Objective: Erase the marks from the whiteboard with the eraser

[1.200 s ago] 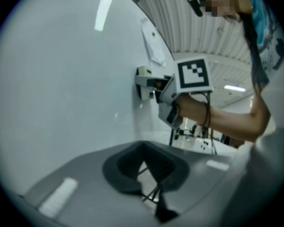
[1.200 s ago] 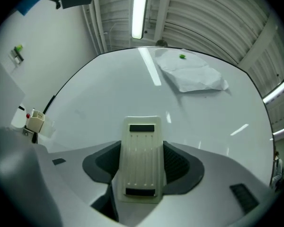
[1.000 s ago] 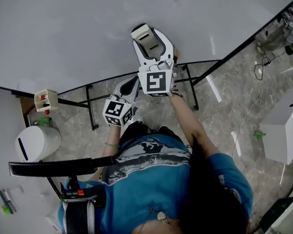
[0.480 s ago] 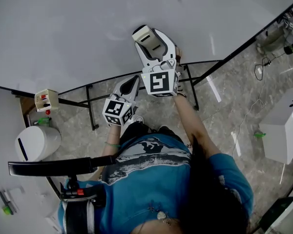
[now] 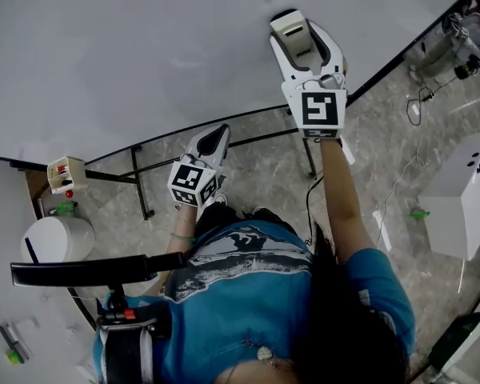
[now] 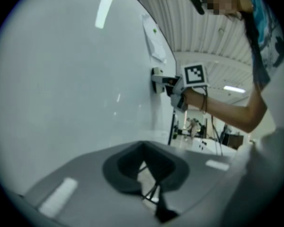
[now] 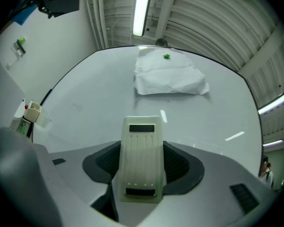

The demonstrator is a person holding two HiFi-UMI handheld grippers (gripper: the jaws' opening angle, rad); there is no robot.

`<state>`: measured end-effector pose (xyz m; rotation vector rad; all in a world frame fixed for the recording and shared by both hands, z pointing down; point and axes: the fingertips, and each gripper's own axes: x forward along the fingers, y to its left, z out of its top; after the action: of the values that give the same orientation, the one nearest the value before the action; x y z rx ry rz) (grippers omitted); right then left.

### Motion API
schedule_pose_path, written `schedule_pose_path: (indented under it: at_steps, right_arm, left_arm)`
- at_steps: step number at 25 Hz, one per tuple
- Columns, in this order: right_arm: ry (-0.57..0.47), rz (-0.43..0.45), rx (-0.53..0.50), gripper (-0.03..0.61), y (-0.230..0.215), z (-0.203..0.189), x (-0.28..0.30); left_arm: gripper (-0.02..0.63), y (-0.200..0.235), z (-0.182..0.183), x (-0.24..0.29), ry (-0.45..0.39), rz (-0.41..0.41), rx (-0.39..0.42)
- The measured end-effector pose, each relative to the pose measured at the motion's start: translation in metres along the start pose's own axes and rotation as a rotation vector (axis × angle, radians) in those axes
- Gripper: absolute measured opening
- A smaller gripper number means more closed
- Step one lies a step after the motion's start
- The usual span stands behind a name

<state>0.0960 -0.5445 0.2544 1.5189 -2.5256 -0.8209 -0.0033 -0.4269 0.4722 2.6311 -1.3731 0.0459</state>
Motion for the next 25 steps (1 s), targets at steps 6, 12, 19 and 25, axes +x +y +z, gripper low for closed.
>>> schedule_pose_path:
  at_steps: [6, 12, 19, 25]
  right_arm:
    - [0.019, -0.169, 0.121, 0.262, -0.131, -0.015, -0.018]
    - [0.02, -0.212, 0.185, 0.262, -0.201, -0.029, -0.033]
    - [0.004, -0.215, 0.201, 0.262, -0.196, -0.031, -0.029]
    - [-0.007, -0.223, 0.207, 0.262, -0.181, -0.029, -0.03]
  left_arm:
    - [0.003, -0.017, 0.003, 0.013, -0.007, -0.024, 0.005]
    - [0.003, -0.03, 0.008, 0.021, -0.013, -0.023, 0.011]
    - [0.003, -0.023, 0.001, 0.015, -0.015, -0.006, 0.012]
    - [0.003, -0.028, 0.002, 0.011, -0.011, 0.004, 0.014]
